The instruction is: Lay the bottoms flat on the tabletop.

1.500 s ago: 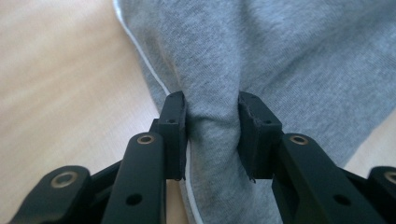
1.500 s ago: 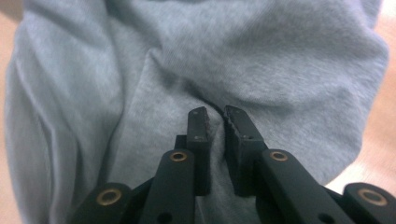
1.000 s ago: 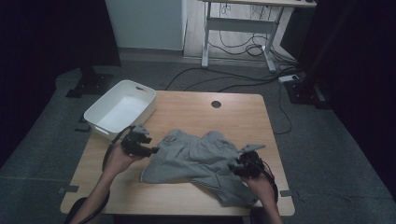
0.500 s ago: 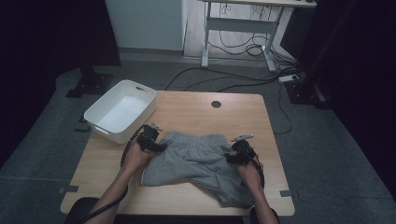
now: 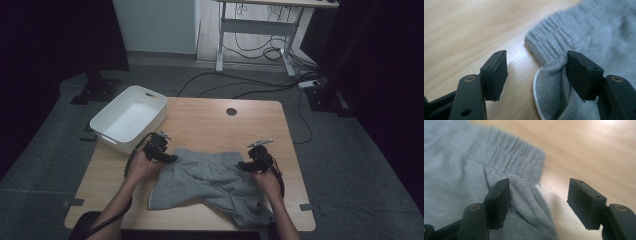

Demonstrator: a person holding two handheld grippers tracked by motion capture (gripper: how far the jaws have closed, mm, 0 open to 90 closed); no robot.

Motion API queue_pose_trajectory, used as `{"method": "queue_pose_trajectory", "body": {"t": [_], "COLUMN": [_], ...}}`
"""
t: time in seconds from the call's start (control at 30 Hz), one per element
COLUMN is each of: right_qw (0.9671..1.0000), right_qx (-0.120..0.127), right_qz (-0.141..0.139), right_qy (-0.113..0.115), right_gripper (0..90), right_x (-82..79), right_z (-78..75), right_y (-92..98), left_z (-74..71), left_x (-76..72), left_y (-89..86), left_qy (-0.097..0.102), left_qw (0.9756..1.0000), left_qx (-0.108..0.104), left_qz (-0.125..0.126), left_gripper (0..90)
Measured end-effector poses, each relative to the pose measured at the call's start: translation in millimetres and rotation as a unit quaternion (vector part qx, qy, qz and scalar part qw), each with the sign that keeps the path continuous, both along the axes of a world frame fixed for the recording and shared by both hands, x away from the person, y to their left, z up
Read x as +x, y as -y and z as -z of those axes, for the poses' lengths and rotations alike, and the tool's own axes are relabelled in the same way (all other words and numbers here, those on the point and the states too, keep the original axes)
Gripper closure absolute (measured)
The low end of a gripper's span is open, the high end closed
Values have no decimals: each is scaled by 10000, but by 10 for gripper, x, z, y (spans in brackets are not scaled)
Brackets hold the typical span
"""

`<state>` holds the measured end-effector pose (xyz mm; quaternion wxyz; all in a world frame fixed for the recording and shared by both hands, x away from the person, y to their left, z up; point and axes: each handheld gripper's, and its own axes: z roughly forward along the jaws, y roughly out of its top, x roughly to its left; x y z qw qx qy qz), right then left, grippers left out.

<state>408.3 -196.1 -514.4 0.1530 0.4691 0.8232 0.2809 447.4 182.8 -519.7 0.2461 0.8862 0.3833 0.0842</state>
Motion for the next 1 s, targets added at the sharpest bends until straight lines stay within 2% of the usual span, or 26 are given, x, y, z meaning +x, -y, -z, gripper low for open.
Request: {"method": "queue_pose_trajectory", "body": {"t": [0.03, 0.07, 0.1, 0.17, 0.23, 0.27, 0.33, 0.37, 0.43, 0.47, 0.57, 0.63, 0.67, 0.7, 0.73, 0.77, 0.8, 0.83, 0.9, 0.93, 1.0], "right_qw": [9999, 9998, 9996, 9995, 9993, 9991, 9991, 9991, 9990, 9987, 9965, 9947, 9940, 9934, 9934, 9941, 9940, 9943, 9949, 9957, 9969], "right_qx": [-49, -81, -123, -17, -20, -64, -135, -77, 58, 118, 112, 120, 119, 115, 108, 84, 84, 73, 175, 244, 233], "right_qz": [-63, -129, -217, -284, -323, -359, -395, -406, -399, -397, -340, -266, -202, -58, 67, 295, 517, 566, 439, 304, 203], "right_qy": [-70, -109, -166, -137, -199, -193, -123, -54, 178, 303, 761, 985, 1066, 1137, 1137, 1040, 956, 901, 891, 835, 719], "right_gripper": [354, 380, 428, 594, 751, 803, 824, 828, 832, 834, 837, 838, 836, 815, 732, 548, 487, 462, 426, 422, 411], "right_x": [18, 16, 2, -65, -120, -147, -203, -230, -277, -289, -245, -120, -23, 140, 256, 407, 517, 565, 538, 496, 417], "right_z": [57, 108, 148, 165, 145, 133, 87, 33, -148, -263, -655, -907, -1009, -1091, -1105, -1090, -1052, -1014, -932, -879, -759], "right_y": [-31, -59, -80, -104, -114, -120, -122, -107, -62, -40, 0, 13, 14, 19, 30, 54, 78, 101, 123, 132, 145], "left_z": [37, 45, 41, 23, 11, 5, -45, -115, -345, -491, -987, -1268, -1363, -1379, -1360, -1318, -1268, -1215, -1076, -997, -840], "left_x": [-23, -56, -85, -141, -195, -226, -268, -289, -302, -304, -250, -111, 52, 168, 317, 424, 466, 458, 368, 324, 254], "left_y": [9, 7, 4, 17, 44, 57, 53, 31, -16, -22, 9, 67, 109, 140, 179, 202, 206, 201, 181, 170, 138], "left_qy": [11, 105, 106, 68, 39, 83, 174, 293, 544, 746, 1354, 1790, 2002, 2050, 1978, 1863, 1761, 1699, 1610, 1559, 1432], "left_qw": [10000, 9999, 9999, 9999, 9997, 9994, 9988, 9985, 9969, 9952, 9883, 9818, 9787, 9784, 9801, 9816, 9833, 9847, 9868, 9877, 9896], "left_qx": [14, 20, -42, -18, 25, 89, 112, -14, -333, -447, -521, -497, -406, -262, 19, 228, 272, 182, 19, 17, 92], "left_qz": [3, 41, 35, 152, 254, 327, 450, 453, 451, 442, 471, 395, 212, 64, -169, -344, -377, -333, -158, -86, 39], "left_gripper": [364, 379, 424, 588, 717, 765, 807, 815, 821, 823, 825, 826, 822, 788, 717, 578, 520, 503, 436, 421, 408]}}
